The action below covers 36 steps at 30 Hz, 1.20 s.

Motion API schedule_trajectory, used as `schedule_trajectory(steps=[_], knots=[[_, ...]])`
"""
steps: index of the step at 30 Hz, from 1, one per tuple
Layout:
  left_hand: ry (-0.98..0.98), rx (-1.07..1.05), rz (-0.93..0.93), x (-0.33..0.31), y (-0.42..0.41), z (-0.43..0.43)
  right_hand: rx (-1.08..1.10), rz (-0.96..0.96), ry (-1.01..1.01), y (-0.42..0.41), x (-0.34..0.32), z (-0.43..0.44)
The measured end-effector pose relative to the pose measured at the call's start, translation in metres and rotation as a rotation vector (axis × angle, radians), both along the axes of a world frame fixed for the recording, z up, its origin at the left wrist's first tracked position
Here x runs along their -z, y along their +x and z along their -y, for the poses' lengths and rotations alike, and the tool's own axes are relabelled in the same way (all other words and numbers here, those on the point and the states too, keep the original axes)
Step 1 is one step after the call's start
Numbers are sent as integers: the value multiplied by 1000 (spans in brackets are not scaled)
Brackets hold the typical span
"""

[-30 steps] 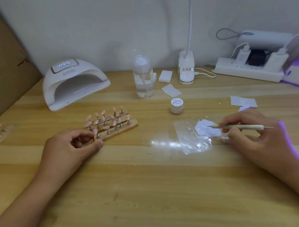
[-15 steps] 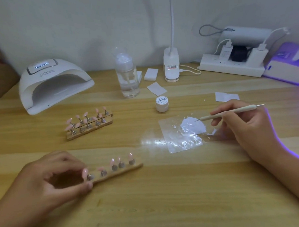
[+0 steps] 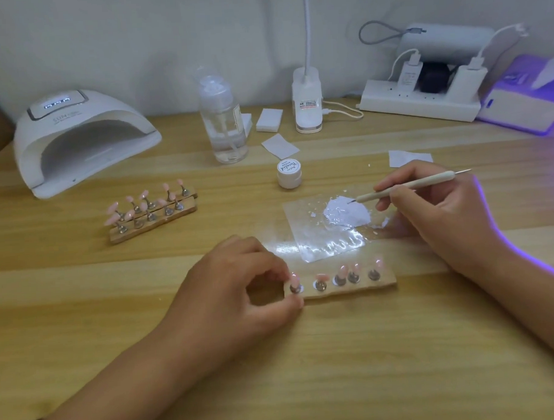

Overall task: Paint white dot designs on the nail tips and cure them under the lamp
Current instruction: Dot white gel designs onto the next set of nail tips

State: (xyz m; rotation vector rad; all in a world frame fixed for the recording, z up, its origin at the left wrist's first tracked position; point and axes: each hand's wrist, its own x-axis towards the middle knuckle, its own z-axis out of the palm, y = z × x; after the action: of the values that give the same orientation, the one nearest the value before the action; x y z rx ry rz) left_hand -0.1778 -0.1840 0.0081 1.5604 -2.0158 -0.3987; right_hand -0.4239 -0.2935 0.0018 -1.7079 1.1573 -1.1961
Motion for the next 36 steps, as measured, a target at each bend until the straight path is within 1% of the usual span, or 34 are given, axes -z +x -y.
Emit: schedule_trajectory(steps=[4, 7, 9, 13, 15, 17, 20, 22, 24, 29, 33, 35, 36], knots=[[1, -8, -45, 4, 0, 4, -6, -23, -19, 0, 1, 1], [78, -1, -210, 5, 1, 4, -21, -62, -46, 1, 2, 2], [119, -2, -297, 6, 0, 6, -42, -42, -43, 3, 3, 2], [157, -5, -411, 7, -3, 9, -63, -16, -22, 4, 3, 2], [166, -14, -431, 8, -2, 9, -70, -17, -36, 5, 3, 2], [143, -28, -371, 7, -3, 7, -67, -33, -49, 5, 3, 3], [40, 19, -157, 4, -11, 6, -58, -49, -61, 4, 4, 4], [-30, 47, -68, 3, -19, 8, -49, -55, -66, 4, 5, 5], [-56, 55, -60, 2, -26, 11, -46, -61, -75, 3, 6, 6], [-69, 42, -111, 4, -28, 16, -60, -47, -69, 3, 6, 6], [-262, 60, 44, 4, -31, 15, -59, -42, -57, 3, 5, 5], [-346, 76, 62, 5, -33, 13, -61, -43, -65, 4, 4, 4], [-355, 73, 32, 4, -33, 12, -63, -45, -74, 5, 3, 3]])
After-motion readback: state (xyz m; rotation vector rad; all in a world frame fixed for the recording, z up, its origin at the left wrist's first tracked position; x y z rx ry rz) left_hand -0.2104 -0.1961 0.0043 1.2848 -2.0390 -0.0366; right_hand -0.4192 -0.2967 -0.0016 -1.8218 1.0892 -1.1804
